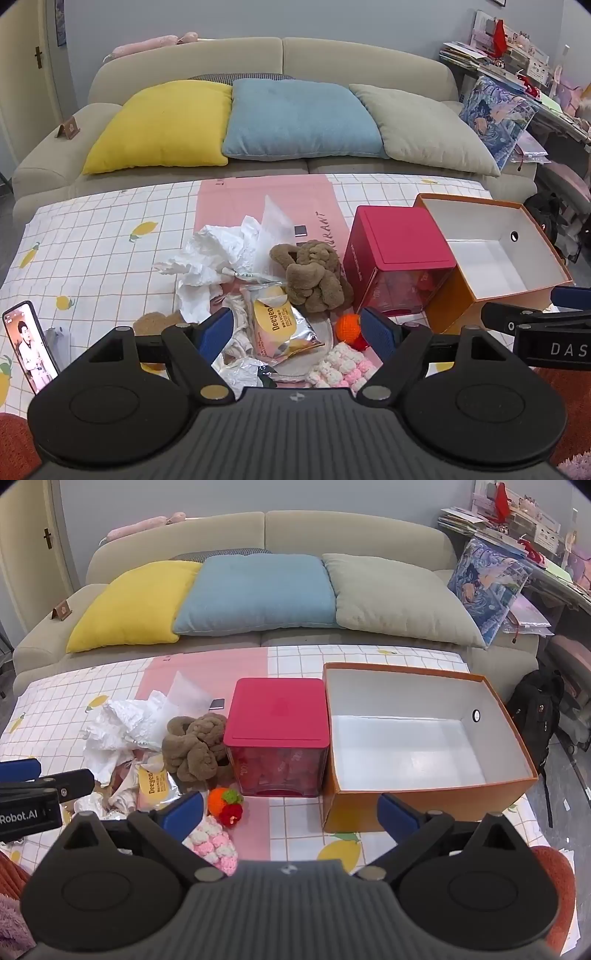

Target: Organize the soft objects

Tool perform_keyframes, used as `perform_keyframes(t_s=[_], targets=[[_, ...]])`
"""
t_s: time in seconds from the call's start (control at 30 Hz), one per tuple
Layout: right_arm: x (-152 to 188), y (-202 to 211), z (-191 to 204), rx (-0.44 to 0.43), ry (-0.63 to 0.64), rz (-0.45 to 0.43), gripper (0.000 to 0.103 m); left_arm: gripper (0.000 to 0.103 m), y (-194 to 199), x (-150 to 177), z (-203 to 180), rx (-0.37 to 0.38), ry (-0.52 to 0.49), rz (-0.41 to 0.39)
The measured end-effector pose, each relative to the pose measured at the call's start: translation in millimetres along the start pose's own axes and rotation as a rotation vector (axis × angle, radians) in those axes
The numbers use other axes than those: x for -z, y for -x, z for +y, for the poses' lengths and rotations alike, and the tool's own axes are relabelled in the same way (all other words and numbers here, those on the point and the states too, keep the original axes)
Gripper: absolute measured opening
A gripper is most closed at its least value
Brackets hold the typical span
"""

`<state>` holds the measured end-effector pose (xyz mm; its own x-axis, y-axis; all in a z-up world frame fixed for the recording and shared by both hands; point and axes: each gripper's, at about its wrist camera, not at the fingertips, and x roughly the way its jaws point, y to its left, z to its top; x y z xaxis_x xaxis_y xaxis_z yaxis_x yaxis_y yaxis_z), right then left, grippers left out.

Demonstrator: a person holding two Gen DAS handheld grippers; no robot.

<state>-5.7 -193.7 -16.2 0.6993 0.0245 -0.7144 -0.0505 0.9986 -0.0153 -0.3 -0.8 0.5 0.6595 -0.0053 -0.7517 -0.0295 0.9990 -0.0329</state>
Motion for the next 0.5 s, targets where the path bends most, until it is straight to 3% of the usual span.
perform_keyframes(t_s=[0.5], targets=[[-1.7, -1.2, -6.7, 0.015, -0.031, 0.008, 0.1, 0.081, 0.2, -4.7, 0.6, 0.052, -0.009, -0.005]])
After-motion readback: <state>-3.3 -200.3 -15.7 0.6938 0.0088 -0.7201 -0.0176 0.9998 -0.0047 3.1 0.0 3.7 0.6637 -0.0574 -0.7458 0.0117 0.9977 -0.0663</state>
